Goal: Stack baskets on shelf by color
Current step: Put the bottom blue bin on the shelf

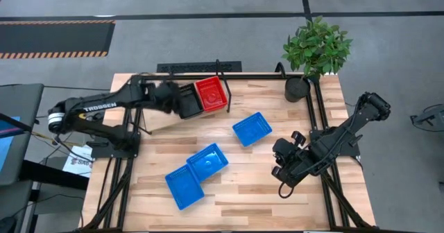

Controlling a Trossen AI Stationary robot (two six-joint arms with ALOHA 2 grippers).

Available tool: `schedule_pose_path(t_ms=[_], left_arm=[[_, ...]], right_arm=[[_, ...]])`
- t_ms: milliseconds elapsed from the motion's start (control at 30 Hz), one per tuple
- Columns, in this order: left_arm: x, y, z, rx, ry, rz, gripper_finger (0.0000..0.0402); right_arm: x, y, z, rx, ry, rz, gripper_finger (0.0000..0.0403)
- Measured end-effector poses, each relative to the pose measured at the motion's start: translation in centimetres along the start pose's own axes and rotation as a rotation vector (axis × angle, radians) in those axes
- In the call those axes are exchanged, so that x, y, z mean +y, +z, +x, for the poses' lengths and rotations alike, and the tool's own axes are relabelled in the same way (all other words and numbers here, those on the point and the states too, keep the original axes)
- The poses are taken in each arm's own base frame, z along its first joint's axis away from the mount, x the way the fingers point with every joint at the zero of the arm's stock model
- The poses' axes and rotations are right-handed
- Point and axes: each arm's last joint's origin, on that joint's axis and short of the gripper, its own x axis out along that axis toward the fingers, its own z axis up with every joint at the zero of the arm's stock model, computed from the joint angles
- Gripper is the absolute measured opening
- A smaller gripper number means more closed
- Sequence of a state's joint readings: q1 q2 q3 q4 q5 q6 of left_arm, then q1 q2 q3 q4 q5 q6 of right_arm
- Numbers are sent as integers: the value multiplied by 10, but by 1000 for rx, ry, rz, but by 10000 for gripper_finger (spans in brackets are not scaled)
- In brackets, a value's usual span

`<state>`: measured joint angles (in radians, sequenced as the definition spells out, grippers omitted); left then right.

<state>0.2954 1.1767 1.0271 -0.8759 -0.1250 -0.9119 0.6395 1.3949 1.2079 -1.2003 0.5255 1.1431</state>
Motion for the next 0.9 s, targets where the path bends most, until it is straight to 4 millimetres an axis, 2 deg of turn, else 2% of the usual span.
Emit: schedule_pose_path(t_ms=[233, 467, 700, 900], left_arm=[[-37, -65, -15, 146, -134, 213, 106], [-50, -121, -36, 157, -201, 366, 106], [-51, -151, -49, 166, -239, 464, 131], [-58, -169, -32, 205, -167, 546, 195]], right_arm=[[-1, 2, 1, -3, -3, -13, 118], [-1, 3, 2, -7, -8, -13, 118], [-1, 4, 2, -26, -17, -14, 118], [-2, 4, 2, -31, -19, -14, 118]])
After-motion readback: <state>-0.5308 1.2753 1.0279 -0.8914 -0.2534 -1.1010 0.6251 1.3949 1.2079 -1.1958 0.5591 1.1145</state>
